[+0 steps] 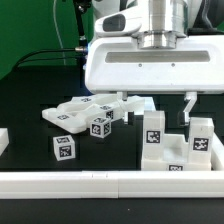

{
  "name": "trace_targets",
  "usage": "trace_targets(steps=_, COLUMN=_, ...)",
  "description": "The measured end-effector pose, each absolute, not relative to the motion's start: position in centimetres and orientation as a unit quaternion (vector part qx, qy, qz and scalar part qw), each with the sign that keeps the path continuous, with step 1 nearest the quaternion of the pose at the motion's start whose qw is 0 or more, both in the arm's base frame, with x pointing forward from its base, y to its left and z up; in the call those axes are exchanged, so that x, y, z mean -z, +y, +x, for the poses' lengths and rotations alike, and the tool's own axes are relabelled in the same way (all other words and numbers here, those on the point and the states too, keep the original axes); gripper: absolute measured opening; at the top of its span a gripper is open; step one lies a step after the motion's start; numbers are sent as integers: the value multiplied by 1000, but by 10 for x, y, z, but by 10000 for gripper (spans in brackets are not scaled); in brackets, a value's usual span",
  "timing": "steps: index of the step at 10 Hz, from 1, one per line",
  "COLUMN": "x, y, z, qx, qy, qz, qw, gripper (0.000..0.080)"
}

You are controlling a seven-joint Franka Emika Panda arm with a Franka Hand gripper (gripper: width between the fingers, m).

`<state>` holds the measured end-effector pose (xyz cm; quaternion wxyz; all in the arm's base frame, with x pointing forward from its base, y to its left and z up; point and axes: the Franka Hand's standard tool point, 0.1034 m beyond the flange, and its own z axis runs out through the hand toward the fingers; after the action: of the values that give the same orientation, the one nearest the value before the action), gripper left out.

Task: Assemble chair

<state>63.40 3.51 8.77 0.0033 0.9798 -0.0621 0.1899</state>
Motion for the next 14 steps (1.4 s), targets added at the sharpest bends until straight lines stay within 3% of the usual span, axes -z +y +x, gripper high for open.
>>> trace_targets(steps=2, x=-94, y=27, z=641, qx=-86, qy=-75, qz=993, qw=-10, gripper=648)
trace_targets(steps=4, x=-86, y=30, z=623, qx=28, qy=-89, qz=995, qw=-22, gripper=649)
trace_targets(steps=6, x=-84, y=29, z=626, qx=23, qy=-110, qz=993, qw=-23, gripper=649)
trace_targets(steps=7, x=-84, y=28, z=626, qx=23, qy=-109, qz=993, qw=-22, gripper=536)
trace_targets(steps=8, x=-83, y=29, z=626, qx=24, qy=-140, qz=990, qw=-23, gripper=536)
trace_targets(steps=9, x=-83, y=29, z=626, qx=25, qy=-184, qz=982, qw=-22, gripper=331)
trace_targets(steps=10, x=-83, y=29, z=626, qx=26, qy=-217, qz=975, qw=-21, gripper=284)
trace_targets(steps=14, x=-82, y=39, z=636, qx=24, qy=-394, qz=919, qw=-19, gripper=284)
